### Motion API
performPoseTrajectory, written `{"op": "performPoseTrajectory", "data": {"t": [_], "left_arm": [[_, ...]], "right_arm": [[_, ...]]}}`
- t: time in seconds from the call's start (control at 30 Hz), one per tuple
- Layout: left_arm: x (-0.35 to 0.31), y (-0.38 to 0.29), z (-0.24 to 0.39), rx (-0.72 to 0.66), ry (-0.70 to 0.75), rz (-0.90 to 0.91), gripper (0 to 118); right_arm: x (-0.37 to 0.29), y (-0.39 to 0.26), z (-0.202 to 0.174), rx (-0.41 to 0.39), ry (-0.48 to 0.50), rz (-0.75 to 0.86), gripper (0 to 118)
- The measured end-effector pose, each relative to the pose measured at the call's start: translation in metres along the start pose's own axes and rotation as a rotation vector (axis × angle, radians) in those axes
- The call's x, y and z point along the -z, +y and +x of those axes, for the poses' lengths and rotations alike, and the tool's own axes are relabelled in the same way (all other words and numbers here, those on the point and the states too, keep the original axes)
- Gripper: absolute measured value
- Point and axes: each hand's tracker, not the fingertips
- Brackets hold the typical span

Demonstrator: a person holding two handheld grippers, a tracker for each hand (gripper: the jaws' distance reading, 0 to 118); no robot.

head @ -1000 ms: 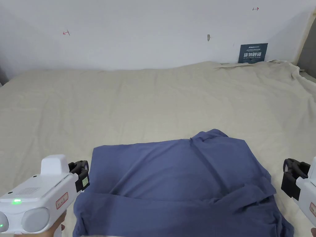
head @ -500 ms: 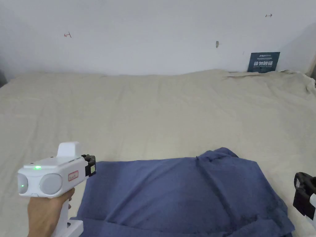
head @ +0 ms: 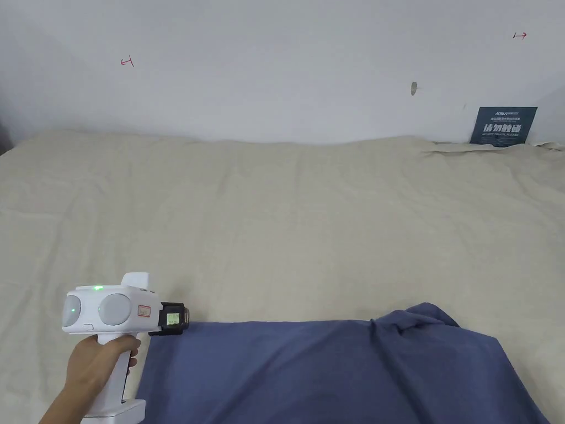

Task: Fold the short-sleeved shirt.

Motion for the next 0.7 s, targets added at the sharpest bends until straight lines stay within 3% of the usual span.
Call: {"op": "performPoseTrajectory", "data": {"t": [0.13, 0.17, 0.23, 0.33, 0.7], "left_arm": [[0.019, -0.001, -0.002, -0.016, 0.020, -0.046, 77], [0.022, -0.004, -0.001, -0.010, 0.024, -0.058, 65], [0.026, -0.009, 0.001, 0.012, -0.020, -0.105, 28], [0.021, -0.012, 0.008, 0.024, -0.016, -0.056, 3], [-0.045, -0.016, 0.022, 0.115, -0.087, 0.115, 0]], "right_arm": [[0.004, -0.002, -0.001, -0.003, -0.004, -0.014, 1], [0.004, -0.003, -0.001, -0.005, -0.005, -0.017, 1], [0.005, -0.004, 0.000, -0.005, -0.007, -0.027, 1], [0.009, -0.005, 0.002, -0.003, -0.004, -0.042, 1], [0.107, 0.034, 0.013, 0.004, 0.073, -0.164, 6]]}}
